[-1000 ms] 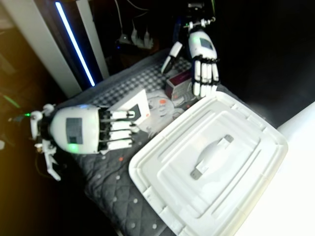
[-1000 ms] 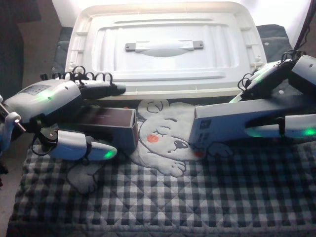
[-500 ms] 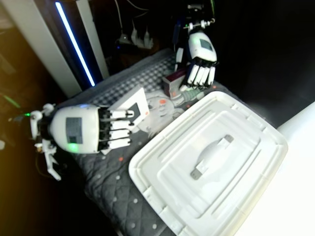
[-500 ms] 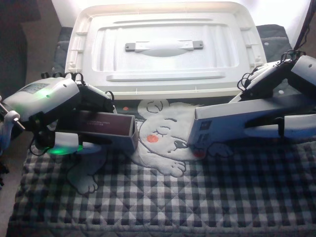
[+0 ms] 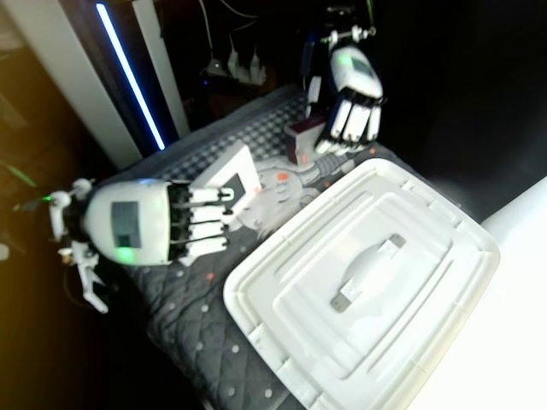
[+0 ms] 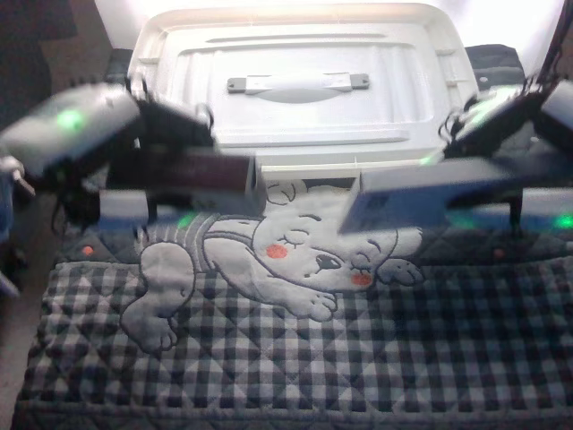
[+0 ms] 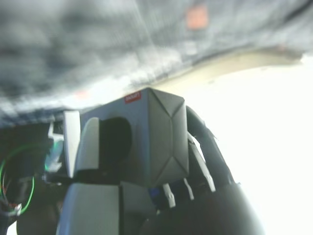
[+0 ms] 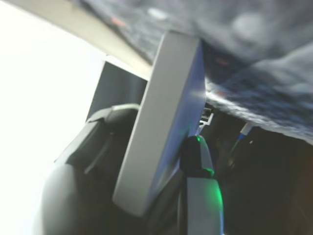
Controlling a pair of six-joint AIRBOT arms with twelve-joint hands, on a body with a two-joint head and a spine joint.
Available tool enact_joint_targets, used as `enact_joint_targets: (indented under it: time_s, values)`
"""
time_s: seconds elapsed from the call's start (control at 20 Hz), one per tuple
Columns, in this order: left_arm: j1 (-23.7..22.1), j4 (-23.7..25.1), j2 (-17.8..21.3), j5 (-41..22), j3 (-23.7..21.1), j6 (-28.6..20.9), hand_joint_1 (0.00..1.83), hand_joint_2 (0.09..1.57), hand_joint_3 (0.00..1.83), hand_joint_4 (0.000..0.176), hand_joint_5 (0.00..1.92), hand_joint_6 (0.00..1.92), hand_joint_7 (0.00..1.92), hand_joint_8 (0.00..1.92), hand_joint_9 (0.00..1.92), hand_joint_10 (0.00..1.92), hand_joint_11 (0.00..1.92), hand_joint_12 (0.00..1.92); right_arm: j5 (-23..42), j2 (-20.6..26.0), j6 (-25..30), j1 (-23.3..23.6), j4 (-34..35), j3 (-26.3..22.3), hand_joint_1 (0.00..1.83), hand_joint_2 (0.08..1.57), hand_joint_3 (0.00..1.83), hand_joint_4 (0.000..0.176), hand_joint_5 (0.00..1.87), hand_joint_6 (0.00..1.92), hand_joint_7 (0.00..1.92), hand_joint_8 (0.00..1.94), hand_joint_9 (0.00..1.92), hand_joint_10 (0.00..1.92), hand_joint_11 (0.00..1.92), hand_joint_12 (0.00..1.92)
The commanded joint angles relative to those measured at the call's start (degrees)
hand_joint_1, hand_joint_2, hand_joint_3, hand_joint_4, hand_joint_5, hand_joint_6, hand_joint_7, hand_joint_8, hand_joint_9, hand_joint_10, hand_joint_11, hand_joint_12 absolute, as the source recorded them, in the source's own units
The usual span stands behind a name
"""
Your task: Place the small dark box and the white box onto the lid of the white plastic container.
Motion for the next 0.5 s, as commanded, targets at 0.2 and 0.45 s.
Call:
enact_joint_targets:
  time_s: [0.2, 0.45]
  values:
    - [-8.54, 3.5, -1.59, -2.11, 6.09, -0.01, 1.25, 1.15, 0.0, 0.0, 1.07, 0.64, 0.81, 1.45, 0.48, 1.51, 0.15, 1.92, 6.84, 0.69, -3.59, 6.18, 1.3, 3.47, 1.3, 1.02, 0.0, 0.0, 1.34, 0.08, 1.21, 0.86, 1.14, 1.23, 1.06, 1.64]
    - [-16.55, 6.95, -7.55, 8.58, 14.96, 0.0, 1.24, 1.15, 0.0, 0.0, 1.0, 0.76, 0.87, 1.37, 0.72, 1.4, 0.59, 1.83, 3.11, -2.18, -5.04, 12.19, -0.87, 8.7, 1.29, 1.07, 0.0, 0.0, 1.13, 0.47, 1.1, 1.05, 1.06, 1.31, 0.95, 1.75]
